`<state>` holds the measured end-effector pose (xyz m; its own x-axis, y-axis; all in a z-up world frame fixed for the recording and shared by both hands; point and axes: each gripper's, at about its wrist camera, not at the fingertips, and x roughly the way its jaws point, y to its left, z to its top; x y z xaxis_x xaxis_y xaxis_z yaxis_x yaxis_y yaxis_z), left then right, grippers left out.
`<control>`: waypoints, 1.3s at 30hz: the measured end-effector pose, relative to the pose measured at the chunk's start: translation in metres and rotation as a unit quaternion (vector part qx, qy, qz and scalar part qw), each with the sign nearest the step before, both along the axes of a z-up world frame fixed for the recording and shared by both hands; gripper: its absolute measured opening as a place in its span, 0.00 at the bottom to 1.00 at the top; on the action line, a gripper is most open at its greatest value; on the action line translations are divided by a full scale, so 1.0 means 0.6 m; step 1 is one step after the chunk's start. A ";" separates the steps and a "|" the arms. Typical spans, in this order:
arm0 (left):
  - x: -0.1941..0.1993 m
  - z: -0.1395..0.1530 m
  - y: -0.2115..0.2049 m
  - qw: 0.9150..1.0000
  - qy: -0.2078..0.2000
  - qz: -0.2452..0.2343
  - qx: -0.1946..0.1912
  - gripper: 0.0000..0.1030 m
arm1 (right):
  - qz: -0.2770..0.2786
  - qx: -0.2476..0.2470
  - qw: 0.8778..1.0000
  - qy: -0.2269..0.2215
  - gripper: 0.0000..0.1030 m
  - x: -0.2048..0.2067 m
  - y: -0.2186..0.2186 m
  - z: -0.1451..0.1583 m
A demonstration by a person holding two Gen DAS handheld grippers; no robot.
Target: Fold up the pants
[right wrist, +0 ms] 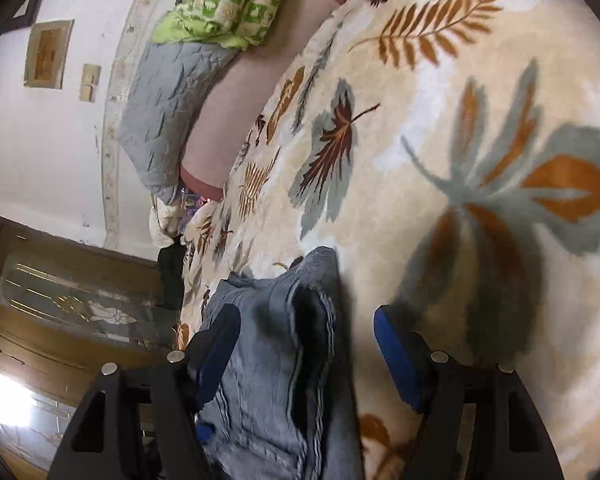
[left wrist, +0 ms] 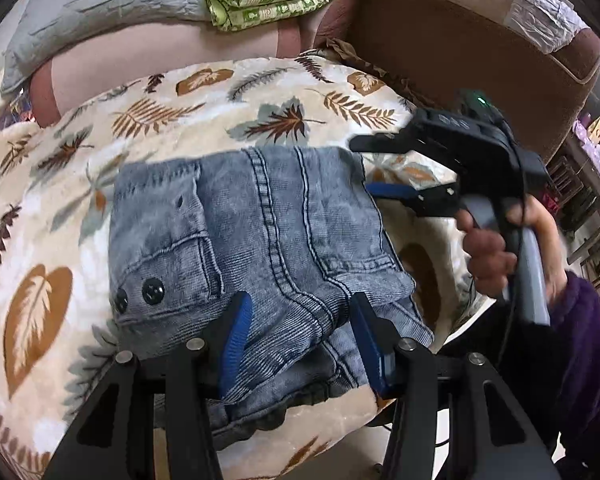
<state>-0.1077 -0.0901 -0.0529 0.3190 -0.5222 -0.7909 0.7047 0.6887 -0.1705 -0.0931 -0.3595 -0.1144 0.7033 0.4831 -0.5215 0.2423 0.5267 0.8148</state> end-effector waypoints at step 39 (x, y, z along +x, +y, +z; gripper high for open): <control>0.164 -0.020 0.041 0.990 0.034 0.134 0.018 0.59 | 0.078 -0.239 0.965 -0.073 0.25 0.082 0.159 0.075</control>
